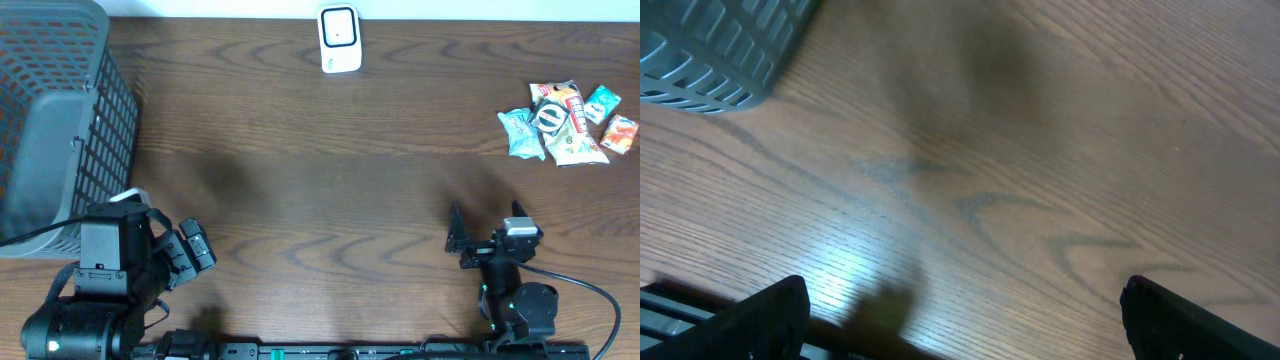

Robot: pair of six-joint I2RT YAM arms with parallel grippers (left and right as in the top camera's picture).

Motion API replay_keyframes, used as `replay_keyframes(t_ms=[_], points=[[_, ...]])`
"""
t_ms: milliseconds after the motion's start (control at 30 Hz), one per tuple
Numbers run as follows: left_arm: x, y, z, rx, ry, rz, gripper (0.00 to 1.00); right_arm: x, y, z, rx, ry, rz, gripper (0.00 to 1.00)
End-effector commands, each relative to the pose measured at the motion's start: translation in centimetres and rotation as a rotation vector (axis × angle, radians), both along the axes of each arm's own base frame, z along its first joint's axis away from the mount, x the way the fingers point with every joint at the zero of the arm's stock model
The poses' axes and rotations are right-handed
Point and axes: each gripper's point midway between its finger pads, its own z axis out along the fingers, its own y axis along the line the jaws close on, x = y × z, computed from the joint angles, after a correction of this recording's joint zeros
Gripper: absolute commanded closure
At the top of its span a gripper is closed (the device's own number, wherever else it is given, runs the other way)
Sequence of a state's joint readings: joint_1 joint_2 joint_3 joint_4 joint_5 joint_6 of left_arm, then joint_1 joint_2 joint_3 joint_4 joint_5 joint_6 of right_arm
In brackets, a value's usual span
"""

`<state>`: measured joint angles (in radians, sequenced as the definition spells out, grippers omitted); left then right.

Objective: Scan the item barcode

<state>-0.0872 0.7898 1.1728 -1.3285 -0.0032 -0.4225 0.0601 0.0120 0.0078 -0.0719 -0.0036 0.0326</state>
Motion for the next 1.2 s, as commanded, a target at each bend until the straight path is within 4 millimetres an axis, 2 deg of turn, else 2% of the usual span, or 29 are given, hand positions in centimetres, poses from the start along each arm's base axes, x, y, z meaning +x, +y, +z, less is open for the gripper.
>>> replay_keyframes(t_ms=[0, 167, 1167], points=[[-0.04, 0.06, -0.01, 0.002, 0.002, 0.005, 0.02, 0.02, -1.21, -0.12, -0.005, 0.002, -0.052, 0.01], [-0.04, 0.06, -0.01, 0.002, 0.002, 0.005, 0.02, 0.01, -1.89, -0.13, -0.011, 0.002, -0.080, 0.01], [-0.04, 0.06, -0.01, 0.002, 0.002, 0.005, 0.02, 0.01, -2.13, -0.16, -0.014, 0.004, -0.094, 0.01]])
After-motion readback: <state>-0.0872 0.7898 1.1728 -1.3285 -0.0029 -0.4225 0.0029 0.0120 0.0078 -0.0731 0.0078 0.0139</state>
